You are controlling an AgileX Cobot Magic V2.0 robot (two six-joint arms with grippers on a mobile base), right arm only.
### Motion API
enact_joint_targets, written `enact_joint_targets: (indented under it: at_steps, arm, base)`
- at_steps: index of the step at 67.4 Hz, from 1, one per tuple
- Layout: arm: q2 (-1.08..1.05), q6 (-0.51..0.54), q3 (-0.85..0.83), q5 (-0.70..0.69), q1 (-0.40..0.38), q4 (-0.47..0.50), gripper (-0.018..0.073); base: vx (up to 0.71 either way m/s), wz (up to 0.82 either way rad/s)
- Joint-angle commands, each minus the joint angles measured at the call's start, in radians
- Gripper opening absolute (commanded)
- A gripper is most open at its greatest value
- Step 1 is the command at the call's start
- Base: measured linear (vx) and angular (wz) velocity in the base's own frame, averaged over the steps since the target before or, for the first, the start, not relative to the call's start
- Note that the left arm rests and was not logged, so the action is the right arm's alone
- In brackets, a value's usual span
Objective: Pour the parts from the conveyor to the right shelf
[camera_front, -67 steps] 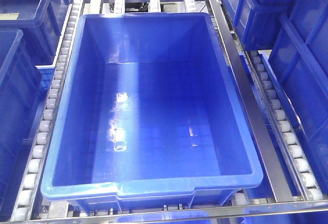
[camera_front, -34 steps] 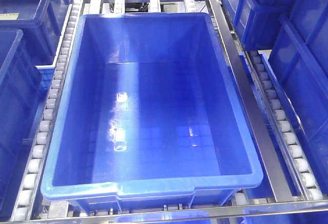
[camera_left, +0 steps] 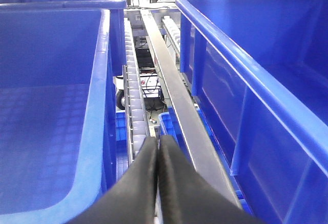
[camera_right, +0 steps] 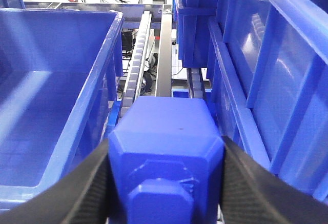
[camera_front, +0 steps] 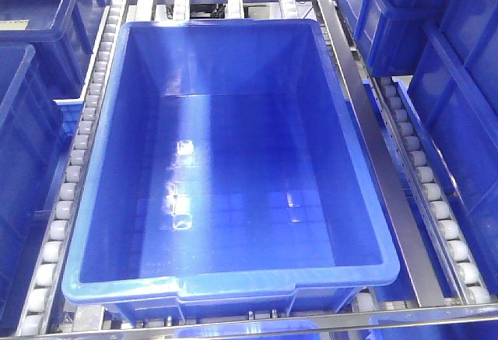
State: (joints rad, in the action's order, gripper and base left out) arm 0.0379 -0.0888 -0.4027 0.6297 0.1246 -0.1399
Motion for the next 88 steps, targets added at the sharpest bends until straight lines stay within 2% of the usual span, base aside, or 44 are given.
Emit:
enact_joint_targets:
  at_steps: [1,8,16,24,31,36,56,65,81,88]
  arm:
    - [0.024,0.005,-0.024,-0.065,-0.004,-0.005,-0.0006]
    - [0.075,0.005,-0.024,-0.063,-0.004,0.007,-0.0006]
    - [0.182,0.050,-0.051,-0.068,-0.004,0.068,-0.0006]
    - [0.345,0.130,-0.132,-0.077,-0.004,0.140,-0.0006]
    - [0.466,0.154,-0.212,-0.078,0.009,0.146,-0.0006]
    - [0.546,0.159,-0.273,-0.078,0.051,0.146,-0.0006]
    - [0.851,0.161,-0.464,-0.066,0.318,0.117,-0.0006]
    - [0.998,0.157,-0.559,-0.056,0.407,0.116,-0.0006]
    - [1.283,0.156,-0.783,0.039,0.504,0.110,-0.0006]
    - [1.413,0.154,-0.899,0.120,0.503,0.109,-0.0006]
  base:
    - [0.00,0.00]
    - [0.00,0.00]
    - [0.00,0.00]
    - [0.00,0.00]
    - [0.00,0.00]
    - [0.00,0.00]
    - [0.00,0.00]
    - [0.00,0.00]
    - [0.00,0.00]
    - [0.00,0.00]
